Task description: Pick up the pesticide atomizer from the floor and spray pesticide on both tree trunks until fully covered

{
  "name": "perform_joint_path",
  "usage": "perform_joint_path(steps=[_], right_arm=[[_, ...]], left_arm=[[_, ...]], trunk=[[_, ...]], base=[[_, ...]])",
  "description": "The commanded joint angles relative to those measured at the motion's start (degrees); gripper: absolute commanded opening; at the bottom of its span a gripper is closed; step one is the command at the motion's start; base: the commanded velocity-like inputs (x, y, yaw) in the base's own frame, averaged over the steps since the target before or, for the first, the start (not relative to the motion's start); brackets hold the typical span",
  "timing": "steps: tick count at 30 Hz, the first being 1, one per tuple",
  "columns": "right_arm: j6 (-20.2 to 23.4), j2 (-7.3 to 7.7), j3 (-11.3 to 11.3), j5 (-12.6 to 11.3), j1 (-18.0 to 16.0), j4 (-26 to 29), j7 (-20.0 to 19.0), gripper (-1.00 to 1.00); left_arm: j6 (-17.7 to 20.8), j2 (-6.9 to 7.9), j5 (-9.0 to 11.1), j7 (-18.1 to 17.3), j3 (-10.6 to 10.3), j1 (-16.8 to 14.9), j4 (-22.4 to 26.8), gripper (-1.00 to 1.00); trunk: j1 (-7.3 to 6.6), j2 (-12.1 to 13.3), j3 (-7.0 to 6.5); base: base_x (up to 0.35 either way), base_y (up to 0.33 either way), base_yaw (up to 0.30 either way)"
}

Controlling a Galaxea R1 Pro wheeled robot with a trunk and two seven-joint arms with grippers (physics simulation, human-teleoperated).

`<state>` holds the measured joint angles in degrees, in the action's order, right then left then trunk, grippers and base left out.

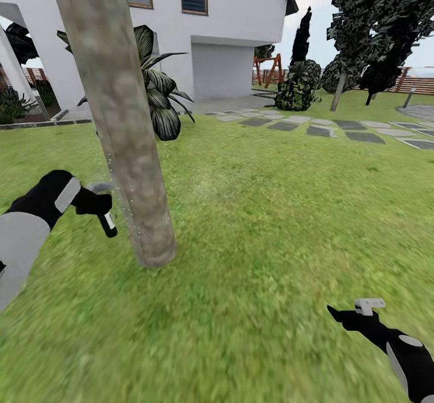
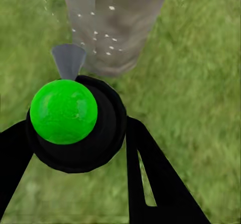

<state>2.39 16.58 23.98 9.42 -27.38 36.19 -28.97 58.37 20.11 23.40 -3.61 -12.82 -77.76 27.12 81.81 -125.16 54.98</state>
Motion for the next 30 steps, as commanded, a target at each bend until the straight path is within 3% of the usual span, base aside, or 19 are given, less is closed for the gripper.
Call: perform_joint_path(steps=[1, 3, 6, 9, 12, 16, 17, 20, 23, 27, 30], right_arm=[[0.25, -0.06, 0.37, 0.51, -0.04, 0.11, -0.48, 1.00], [0.25, -0.07, 0.30, 0.51, -0.04, 0.11, -0.50, 1.00], [0.25, -0.07, 0.34, 0.51, -0.04, 0.11, -0.48, 1.00], [0.25, -0.06, 0.37, 0.51, -0.04, 0.11, -0.47, 1.00], [0.25, -0.08, 0.37, 0.51, -0.04, 0.11, -0.48, 1.00], [0.25, -0.07, 0.37, 0.51, -0.04, 0.11, -0.49, 1.00], [0.25, -0.06, 0.37, 0.51, -0.04, 0.11, -0.51, 1.00], [0.25, -0.07, 0.35, 0.51, -0.04, 0.11, -0.54, 1.00], [0.25, -0.11, 0.34, 0.51, -0.04, 0.11, -0.55, 1.00], [0.25, -0.07, 0.33, 0.51, -0.04, 0.11, -0.52, 1.00], [0.25, -0.12, 0.30, 0.51, -0.04, 0.11, -0.48, 1.00]], left_arm=[[0.07, 0.03, 0.05, -0.41, -0.26, 0.92, 0.06, -1.00], [0.04, 0.01, 0.08, -0.70, -0.31, 2.86, 0.31, -1.00], [0.33, 0.01, 0.27, -1.41, -0.43, 2.98, 0.82, -1.00], [0.53, -0.13, 0.48, -2.02, -0.45, 1.85, 1.06, -1.00], [0.60, -0.10, 0.57, -2.09, -0.45, -1.61, 0.62, -1.00], [0.46, -0.12, 0.19, -1.96, -0.45, -1.15, 0.20, -1.00], [0.29, -0.11, 0.13, -2.03, -0.41, 0.19, 0.15, -1.00], [-0.57, -0.44, 0.08, -2.09, -0.29, 8.32, 0.85, -1.00], [-3.66, -2.23, -0.51, -1.11, -0.28, 13.95, 1.07, -1.00], [-10.59, -3.75, -2.19, 0.79, -0.19, 17.35, 0.37, -1.00], [-12.24, -3.91, -1.90, 3.13, -0.17, 19.73, 0.74, -1.00]], trunk=[[-0.02, -0.03, 0.04], [-0.02, -0.03, 0.04], [-0.02, -0.03, 0.04], [-0.02, -0.03, 0.04], [-0.02, -0.03, 0.04], [-0.02, -0.03, 0.04], [-0.02, -0.03, 0.04], [-0.02, -0.03, 0.04], [-0.02, -0.03, 0.04], [-0.02, -0.03, 0.04], [-0.02, -0.03, 0.04]], base=[[0.000, 0.000, 0.000], [0.000, 0.000, 0.000], [0.000, 0.000, 0.000], [0.000, 0.000, 0.000], [0.000, 0.000, 0.000], [0.000, 0.000, 0.000], [0.000, 0.000, 0.000], [0.000, 0.000, 0.000], [0.000, 0.000, 0.000], [0.000, 0.000, 0.000], [0.000, 0.000, 0.109]])
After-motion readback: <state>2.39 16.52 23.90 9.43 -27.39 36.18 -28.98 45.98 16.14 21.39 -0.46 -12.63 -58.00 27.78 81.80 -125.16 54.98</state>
